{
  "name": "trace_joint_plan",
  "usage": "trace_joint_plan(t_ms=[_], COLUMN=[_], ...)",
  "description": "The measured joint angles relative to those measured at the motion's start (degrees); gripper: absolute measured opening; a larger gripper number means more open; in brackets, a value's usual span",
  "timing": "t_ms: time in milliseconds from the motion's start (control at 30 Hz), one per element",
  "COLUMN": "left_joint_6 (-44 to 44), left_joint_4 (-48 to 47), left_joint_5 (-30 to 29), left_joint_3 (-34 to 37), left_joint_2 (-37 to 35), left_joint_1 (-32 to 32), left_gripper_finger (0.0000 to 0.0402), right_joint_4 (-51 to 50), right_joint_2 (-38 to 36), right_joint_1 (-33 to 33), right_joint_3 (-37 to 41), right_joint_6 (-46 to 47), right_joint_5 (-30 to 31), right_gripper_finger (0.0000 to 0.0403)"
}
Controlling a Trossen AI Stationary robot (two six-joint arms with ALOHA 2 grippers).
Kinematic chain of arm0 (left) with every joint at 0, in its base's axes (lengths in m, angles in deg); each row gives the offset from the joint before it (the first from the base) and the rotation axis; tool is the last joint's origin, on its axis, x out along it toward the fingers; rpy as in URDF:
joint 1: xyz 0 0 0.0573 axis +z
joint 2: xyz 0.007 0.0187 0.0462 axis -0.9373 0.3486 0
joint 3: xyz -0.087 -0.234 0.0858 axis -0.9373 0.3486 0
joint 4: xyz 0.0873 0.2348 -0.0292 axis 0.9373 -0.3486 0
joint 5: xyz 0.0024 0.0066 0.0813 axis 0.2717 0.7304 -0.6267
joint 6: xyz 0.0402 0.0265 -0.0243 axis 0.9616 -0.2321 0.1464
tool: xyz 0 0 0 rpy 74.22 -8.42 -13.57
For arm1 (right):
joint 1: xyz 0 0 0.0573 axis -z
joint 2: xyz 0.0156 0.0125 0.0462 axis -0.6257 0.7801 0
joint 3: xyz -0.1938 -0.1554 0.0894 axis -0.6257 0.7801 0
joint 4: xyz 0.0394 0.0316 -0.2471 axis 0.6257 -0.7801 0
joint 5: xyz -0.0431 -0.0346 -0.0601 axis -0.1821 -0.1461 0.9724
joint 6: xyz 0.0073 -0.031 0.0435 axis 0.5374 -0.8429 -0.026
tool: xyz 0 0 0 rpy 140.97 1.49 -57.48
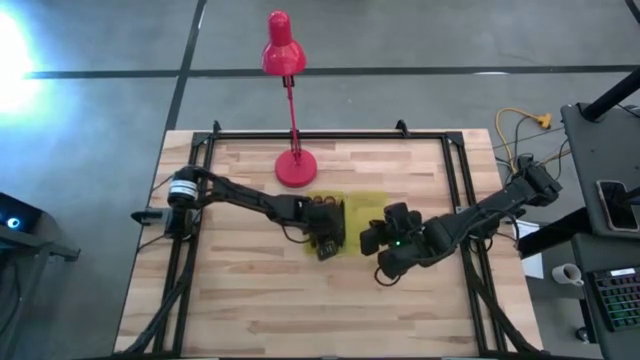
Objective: Pick & place school supplies into a supply box
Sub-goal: Close the yellow supply box
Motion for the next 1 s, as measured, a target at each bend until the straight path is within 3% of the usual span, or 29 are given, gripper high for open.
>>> trace_joint_plan(t_ms=[100, 200, 267, 400, 633, 767, 1000], left_joint_6=[0.00, 0.00, 0.00, 0.00, -0.76, -1.07, -1.09], left_joint_4=[-0.66, -0.98, -1.13, -1.17, -1.65, -1.53, -1.71], left_joint_5=[-1.54, -1.59, -1.62, -1.62, -1.62, -1.62, -1.64], left_joint_3=[-0.42, -0.19, 0.06, 0.46, 0.56, 0.56, 0.71], left_joint_2=[-0.27, -0.27, -0.27, -0.29, -0.29, -0.29, -0.20], left_joint_1=[0.12, 0.13, 0.13, 0.13, 0.13, 0.13, 0.13], left_gripper_finger=[0.0006, 0.0006, 0.0006, 0.0006, 0.0006, 0.0006, 0.0006], right_joint_4=[-6.56, -15.71, -16.66, -7.73, 21.26, 22.45, 22.66], right_joint_2=[-0.05, -0.09, -0.78, -4.74, -13.00, -13.25, -10.04], right_joint_1=[-0.05, -0.07, -0.07, 0.41, 4.65, 5.64, 9.36], right_joint_3=[0.15, 2.64, 6.22, 16.57, 36.76, 40.23, 40.32], right_joint_6=[7.41, 19.40, 24.39, 28.34, 32.03, 35.79, 34.52], right_joint_5=[-2.60, -10.49, -15.23, -20.44, -23.24, -23.25, -22.91], right_gripper_finger=[0.0038, 0.0038, 0.0038, 0.0038, 0.0038, 0.0038, 0.0038])
